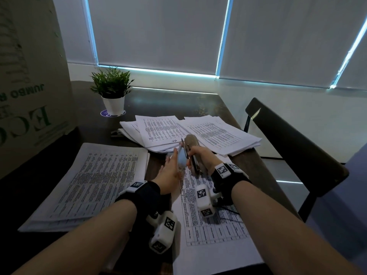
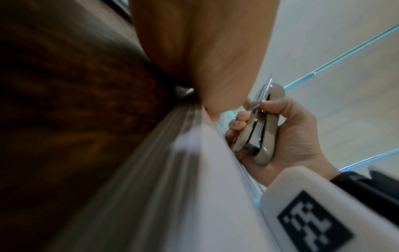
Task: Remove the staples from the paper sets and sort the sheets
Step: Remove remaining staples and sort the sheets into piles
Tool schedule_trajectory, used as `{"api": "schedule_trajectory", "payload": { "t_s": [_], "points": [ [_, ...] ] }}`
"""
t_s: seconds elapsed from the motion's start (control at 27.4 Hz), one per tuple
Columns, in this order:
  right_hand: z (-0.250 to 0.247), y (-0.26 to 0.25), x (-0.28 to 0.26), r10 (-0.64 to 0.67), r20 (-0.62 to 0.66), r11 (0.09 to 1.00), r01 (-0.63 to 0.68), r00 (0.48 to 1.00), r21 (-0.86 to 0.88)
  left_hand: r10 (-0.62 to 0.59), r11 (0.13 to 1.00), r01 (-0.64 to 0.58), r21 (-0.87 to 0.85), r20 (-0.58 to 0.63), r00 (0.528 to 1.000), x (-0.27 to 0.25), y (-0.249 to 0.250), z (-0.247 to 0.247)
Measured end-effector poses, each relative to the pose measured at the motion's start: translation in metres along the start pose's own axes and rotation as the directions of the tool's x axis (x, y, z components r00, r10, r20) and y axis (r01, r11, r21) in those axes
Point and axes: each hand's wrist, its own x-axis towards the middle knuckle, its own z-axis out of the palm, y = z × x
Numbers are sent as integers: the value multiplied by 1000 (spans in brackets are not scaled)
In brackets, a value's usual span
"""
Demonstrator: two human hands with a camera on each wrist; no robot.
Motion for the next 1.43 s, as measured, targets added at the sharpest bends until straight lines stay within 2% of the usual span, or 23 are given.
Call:
{"api": "schedule_trajectory", "payload": {
  "t_s": [0.26, 0.55, 0.91, 1.24, 1.43],
  "points": [
    [-4, 5, 3, -23, 22, 997, 21, 999, 78, -42, 999, 42, -10, 0, 999, 0, 3, 1],
    [-5, 8, 8, -27, 21, 996, 25, 999, 89, -56, 998, 56, -14, -15, 998, -2, 5, 1],
    [-5, 9, 6, -43, 40, 996, 40, 998, 85, 24, 999, -24, -26, -20, 1000, 0, 0, 1],
    [-11, 12, 10, -55, 29, 992, 51, 998, 115, -8, 1000, 8, -13, -21, 1000, -2, 2, 2],
    [-9, 7, 6, -36, 80, 996, 29, 996, 82, 62, 998, -63, -15, -30, 998, 0, -4, 3]
  ]
}}
